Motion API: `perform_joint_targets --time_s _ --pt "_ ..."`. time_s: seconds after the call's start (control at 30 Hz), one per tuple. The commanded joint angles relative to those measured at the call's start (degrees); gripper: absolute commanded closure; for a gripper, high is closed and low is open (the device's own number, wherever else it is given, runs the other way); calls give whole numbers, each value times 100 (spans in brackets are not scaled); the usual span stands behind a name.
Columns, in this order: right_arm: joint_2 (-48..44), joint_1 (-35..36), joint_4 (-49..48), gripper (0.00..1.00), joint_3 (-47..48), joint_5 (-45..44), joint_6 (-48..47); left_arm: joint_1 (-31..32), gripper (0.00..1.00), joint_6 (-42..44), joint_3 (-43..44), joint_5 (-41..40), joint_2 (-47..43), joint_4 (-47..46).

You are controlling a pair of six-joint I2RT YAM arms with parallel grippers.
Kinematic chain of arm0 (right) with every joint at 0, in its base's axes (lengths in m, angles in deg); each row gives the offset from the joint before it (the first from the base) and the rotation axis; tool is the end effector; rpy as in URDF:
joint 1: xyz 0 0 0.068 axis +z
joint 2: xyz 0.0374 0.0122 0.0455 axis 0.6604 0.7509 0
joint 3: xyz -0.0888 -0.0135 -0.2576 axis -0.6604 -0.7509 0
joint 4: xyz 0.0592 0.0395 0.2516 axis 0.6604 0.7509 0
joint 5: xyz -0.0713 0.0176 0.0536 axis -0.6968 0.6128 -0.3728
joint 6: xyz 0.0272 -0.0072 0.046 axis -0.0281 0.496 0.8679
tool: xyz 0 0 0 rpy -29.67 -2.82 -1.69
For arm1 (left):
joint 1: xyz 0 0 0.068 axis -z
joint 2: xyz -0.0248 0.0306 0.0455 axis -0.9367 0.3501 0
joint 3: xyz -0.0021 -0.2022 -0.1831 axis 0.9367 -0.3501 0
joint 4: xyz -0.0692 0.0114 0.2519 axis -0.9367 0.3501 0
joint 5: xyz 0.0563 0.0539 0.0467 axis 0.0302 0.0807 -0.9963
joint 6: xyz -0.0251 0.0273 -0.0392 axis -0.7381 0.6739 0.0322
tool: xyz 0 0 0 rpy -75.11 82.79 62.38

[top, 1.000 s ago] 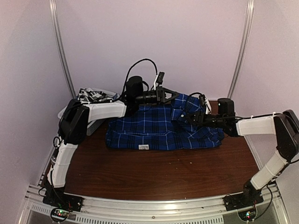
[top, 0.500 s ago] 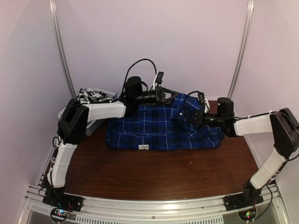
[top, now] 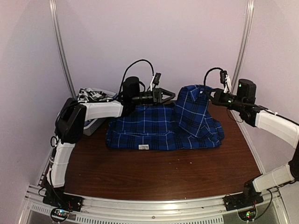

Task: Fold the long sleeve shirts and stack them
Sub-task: Pass from the left arm to the right, then pass from the right arm to the left

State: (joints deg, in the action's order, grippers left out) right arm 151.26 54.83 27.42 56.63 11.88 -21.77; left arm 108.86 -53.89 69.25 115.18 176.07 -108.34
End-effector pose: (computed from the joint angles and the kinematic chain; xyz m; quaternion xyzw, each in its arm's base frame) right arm 0.2858 0.0883 0.3101 -0.1305 0.7465 0.3891 0.5238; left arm 0.4008 -0.3624 0.2603 0.2052 0.6477 -0.6855 0.2616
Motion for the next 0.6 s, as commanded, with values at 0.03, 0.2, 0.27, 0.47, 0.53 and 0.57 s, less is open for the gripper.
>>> perform_joint_targets --time_s 0.03,0.2,0.27,0.47,0.53,0.57 --pt "-74 -188 1169 100 912 -848 -217 -122 57 857 -149 -279 -674 569" --pt "168 -327 1551 100 1554 -965 -143 -249 44 1442 -1148 -712 -1334 771" --pt "298 -347 1574 100 1792 -930 -139 -253 42 1767 -1578 -996 -1607 1036" --pt "936 -348 1706 100 2703 -710 -199 -244 42 2612 -3123 -2324 -2457 1795" --pt "1134 -348 1810 100 2995 -709 -249 -236 41 2830 -3597 -2898 -2764 2016" --pt "1219 -350 1869 100 3124 -740 -276 -235 41 2901 -3807 -3179 -2864 2101"
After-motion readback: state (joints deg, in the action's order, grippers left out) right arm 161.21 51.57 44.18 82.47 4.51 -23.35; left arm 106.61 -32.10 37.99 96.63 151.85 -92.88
